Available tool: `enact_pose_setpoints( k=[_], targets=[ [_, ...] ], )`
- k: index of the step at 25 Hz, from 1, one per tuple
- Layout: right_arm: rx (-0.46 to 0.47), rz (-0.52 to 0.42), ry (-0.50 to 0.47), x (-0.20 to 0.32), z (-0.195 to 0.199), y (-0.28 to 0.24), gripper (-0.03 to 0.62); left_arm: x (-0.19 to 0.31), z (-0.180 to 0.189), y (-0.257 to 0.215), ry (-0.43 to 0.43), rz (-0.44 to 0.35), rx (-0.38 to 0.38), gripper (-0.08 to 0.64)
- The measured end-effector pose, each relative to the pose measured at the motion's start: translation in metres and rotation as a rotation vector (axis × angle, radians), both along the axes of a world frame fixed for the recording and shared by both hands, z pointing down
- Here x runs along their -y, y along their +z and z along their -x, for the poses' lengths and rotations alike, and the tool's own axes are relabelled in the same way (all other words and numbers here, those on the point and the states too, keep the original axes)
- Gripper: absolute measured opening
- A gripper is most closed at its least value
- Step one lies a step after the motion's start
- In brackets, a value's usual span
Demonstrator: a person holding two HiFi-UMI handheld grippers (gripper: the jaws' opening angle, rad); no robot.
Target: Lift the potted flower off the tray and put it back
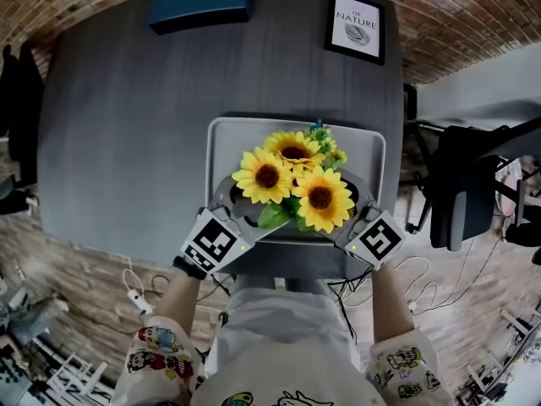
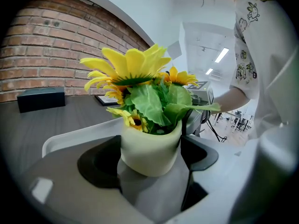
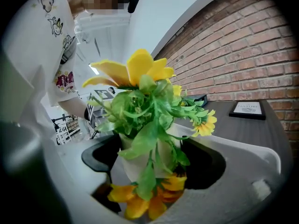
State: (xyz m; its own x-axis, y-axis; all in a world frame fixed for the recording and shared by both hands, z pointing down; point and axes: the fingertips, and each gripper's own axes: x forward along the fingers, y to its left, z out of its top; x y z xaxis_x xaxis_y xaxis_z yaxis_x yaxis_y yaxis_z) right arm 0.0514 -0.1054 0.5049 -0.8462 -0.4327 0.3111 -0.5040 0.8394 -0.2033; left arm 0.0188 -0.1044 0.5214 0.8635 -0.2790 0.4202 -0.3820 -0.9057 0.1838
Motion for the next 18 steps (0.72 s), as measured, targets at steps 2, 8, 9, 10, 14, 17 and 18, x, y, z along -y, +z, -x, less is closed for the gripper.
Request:
enact_pose_setpoints(
  k=[2,8,9,10,14,17,18],
  targets=[
    [0.004,-0.009,-0.004,0.000,-0.001,0.001,0.422,0.000,-0.001,0.001,0.002,-0.011,0.002,0.417],
    [0.007,0.004,0.005,-0.004,-0.004,0.008,0.423,-0.002,-0.003,0.003,0.024,-0.060,0.032,0.417],
    [0.008,0.003,0.005,-0.004,-0.004,0.008,0.423,-0.003,-0.003,0.003,0.025,-0.064,0.033,0.418],
    [0.008,0.003,0.005,-0.004,-0.004,0.008,0.425,-0.003,-0.002,0.003,0.025,-0.068,0.034,0.418],
    [-0.001,0.010,0.006,-0.006,-0.003,0.010,0.426,-0.005,-0.001,0.004,0.022,-0.086,0.040,0.420],
    [-0.010,0.017,0.011,-0.010,-0.004,0.014,0.430,-0.007,-0.001,0.007,0.019,-0.092,0.061,0.422],
    [-0.013,0.020,0.015,-0.011,-0.004,0.015,0.430,-0.008,0.000,0.008,0.016,-0.091,0.066,0.422]
  ],
)
